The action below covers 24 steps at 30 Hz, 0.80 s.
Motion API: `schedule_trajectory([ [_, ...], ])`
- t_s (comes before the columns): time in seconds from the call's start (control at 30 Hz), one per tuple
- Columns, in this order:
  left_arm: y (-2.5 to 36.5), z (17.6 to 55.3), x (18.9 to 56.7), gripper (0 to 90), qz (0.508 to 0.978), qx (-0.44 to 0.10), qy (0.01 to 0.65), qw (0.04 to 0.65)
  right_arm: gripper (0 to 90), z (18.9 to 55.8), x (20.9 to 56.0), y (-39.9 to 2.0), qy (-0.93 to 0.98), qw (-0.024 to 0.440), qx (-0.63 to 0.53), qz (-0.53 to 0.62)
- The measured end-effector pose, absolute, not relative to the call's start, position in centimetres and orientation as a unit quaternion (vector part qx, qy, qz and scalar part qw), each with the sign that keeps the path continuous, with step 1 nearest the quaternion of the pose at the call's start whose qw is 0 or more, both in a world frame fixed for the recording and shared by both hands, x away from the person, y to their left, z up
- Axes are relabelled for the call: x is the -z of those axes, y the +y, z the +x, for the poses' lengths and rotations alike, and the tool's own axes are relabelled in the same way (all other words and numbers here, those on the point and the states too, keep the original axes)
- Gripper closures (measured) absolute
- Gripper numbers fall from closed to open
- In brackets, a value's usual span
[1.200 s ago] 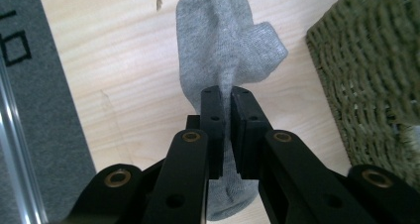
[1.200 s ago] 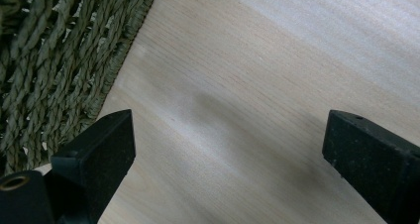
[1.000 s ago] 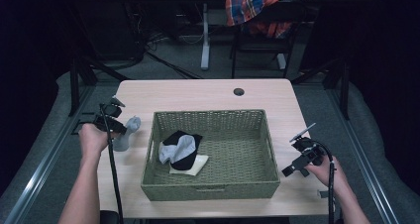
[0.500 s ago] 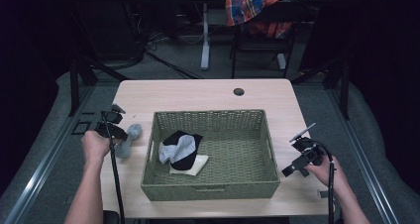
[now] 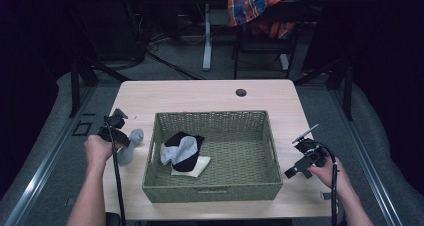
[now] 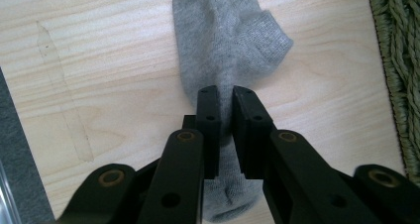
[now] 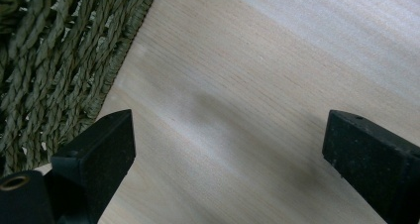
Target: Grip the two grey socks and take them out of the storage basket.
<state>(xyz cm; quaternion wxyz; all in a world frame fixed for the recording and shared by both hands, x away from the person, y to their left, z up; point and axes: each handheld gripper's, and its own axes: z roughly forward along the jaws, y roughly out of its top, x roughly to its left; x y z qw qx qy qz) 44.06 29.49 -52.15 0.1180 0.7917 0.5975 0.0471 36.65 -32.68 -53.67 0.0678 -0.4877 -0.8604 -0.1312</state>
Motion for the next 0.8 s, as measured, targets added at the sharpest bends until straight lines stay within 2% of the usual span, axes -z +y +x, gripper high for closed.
schedule_trajectory([
  [0.1,29.5,44.0,52.1,76.3,0.79,-0.043,0.601,0.116,6.1,36.7,53.7,-32.7,-0.861,0.07,0.131,-0.487],
  [0.27,29.8,44.1,51.2,44.7,0.779,-0.049,0.614,0.117,6.1,36.5,53.8,-32.6,-0.853,0.065,0.144,-0.497],
  [0.4,29.8,44.2,49.8,25.9,0.774,-0.063,0.618,0.123,6.1,36.6,53.7,-32.7,-0.859,0.067,0.134,-0.49],
  [0.47,29.8,44.2,49.4,23.5,0.776,-0.063,0.614,0.126,6.1,36.6,53.7,-32.7,-0.86,0.069,0.133,-0.488],
  [0.5,29.7,44.4,48.5,16.3,0.777,-0.069,0.613,0.124,6.1,36.7,53.6,-32.7,-0.861,0.07,0.131,-0.486],
  [0.63,29.4,44.8,46.8,6.4,0.776,-0.087,0.611,0.129,6.1,36.7,53.7,-32.7,-0.861,0.07,0.131,-0.487],
  [0.8,28.5,45.3,44.6,0.5,0.783,-0.104,0.598,0.133,6.1,36.7,53.7,-32.7,-0.861,0.073,0.129,-0.486],
])
